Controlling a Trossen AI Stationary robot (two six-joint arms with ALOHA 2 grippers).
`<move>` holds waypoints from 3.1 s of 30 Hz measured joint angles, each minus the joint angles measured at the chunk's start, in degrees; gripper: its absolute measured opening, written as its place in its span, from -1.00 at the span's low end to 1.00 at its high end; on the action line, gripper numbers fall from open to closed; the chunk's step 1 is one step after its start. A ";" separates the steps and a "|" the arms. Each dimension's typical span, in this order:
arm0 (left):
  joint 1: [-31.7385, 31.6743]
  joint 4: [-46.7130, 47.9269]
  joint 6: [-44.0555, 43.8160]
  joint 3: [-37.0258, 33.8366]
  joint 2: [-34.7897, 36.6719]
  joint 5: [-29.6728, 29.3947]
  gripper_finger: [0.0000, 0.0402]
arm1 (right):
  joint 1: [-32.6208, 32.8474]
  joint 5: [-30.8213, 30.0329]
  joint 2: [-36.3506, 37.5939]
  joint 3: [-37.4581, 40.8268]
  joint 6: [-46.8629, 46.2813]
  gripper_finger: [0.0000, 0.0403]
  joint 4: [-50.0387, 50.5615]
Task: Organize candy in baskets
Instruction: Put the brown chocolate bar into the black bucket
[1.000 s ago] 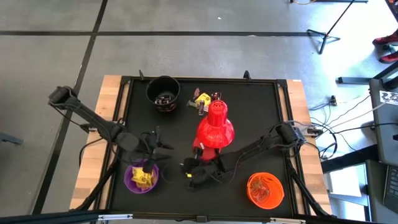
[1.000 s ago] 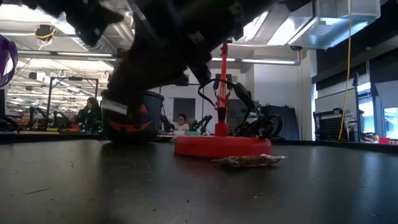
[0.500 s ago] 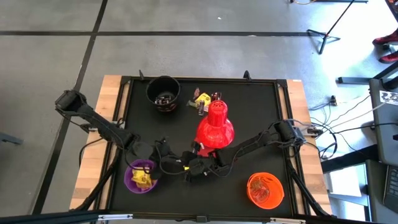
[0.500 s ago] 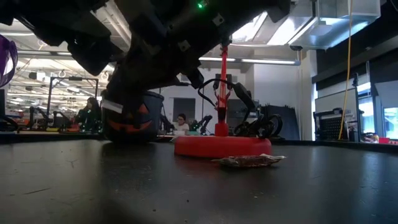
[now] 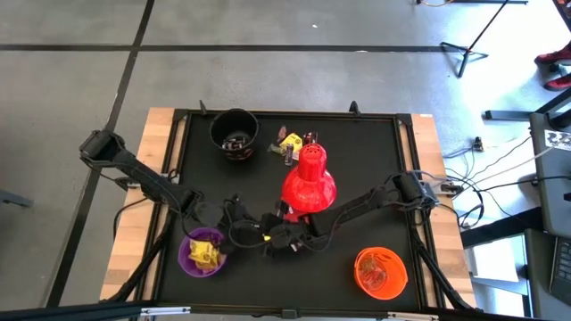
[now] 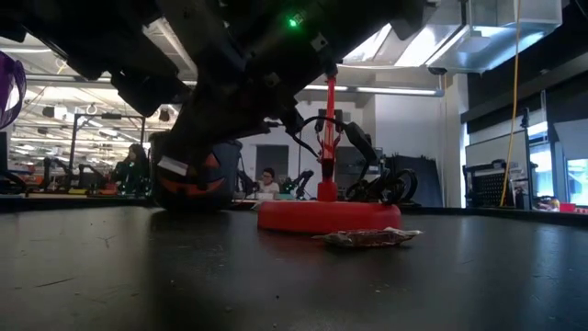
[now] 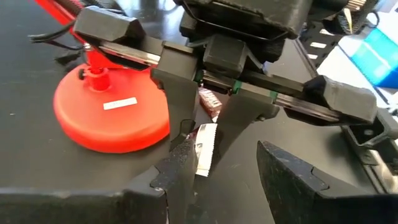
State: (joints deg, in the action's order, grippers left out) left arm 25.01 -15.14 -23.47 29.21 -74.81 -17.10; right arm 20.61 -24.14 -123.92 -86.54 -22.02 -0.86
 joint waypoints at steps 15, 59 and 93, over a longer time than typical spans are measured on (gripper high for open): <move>-0.33 5.25 -0.30 -0.15 -0.17 -3.85 -0.17 | 0.47 1.07 0.02 -0.26 -1.51 -0.84 0.25; 0.29 -0.44 -0.18 -0.17 -0.09 1.86 -0.95 | 0.27 -0.22 0.15 -0.20 -1.03 -0.84 -2.17; 0.22 5.34 -1.67 -0.09 -0.11 2.14 -0.92 | 6.83 -12.34 15.86 0.03 -3.20 -0.22 20.36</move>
State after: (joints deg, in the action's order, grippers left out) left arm 25.24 -9.80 -25.15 29.12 -74.92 -14.96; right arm 27.44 -36.48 -108.06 -86.51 -25.22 19.50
